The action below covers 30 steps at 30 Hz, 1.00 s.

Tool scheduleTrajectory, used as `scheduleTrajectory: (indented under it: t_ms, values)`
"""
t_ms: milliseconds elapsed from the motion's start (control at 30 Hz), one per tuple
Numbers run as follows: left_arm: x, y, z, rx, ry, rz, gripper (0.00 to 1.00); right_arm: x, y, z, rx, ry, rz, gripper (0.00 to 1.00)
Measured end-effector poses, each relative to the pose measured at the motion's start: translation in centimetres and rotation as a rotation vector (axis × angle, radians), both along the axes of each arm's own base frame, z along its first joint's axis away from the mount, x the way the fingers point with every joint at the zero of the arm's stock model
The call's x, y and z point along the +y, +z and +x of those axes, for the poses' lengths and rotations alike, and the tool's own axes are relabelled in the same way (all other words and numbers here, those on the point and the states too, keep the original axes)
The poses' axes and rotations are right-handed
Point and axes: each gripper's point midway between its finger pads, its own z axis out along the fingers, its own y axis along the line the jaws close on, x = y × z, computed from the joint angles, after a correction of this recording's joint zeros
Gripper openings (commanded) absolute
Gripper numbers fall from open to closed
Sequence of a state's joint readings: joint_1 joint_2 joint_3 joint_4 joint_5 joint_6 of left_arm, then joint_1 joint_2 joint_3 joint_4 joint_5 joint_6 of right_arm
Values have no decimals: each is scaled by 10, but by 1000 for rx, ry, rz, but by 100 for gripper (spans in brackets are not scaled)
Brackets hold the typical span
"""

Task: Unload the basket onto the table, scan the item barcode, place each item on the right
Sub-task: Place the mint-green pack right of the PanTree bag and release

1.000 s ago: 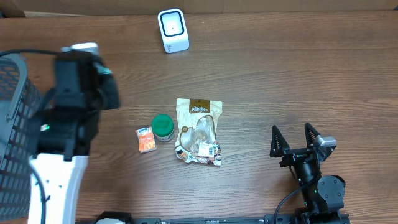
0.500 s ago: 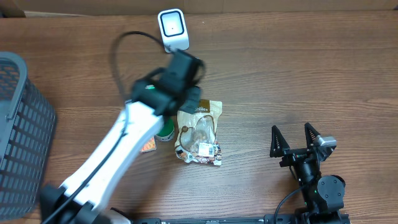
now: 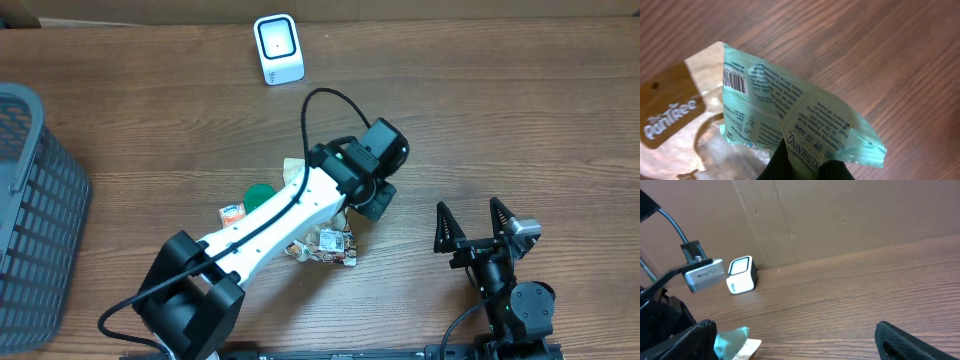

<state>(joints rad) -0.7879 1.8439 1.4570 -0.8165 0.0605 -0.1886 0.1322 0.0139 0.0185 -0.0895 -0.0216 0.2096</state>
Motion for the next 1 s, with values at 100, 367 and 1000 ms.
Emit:
scheduleTrajectory:
  t_ms: [100,367,1000]
  values:
    - [-2,1,0,-5,-4,-6,5,0,0,0,0,0,0,100]
    - [-7,3,4,-24,-6,-23,43,0,0,0,0,0,0,100]
    - [47,121,84,-128,203,-122,48,0,0,0,0,0,0,100]
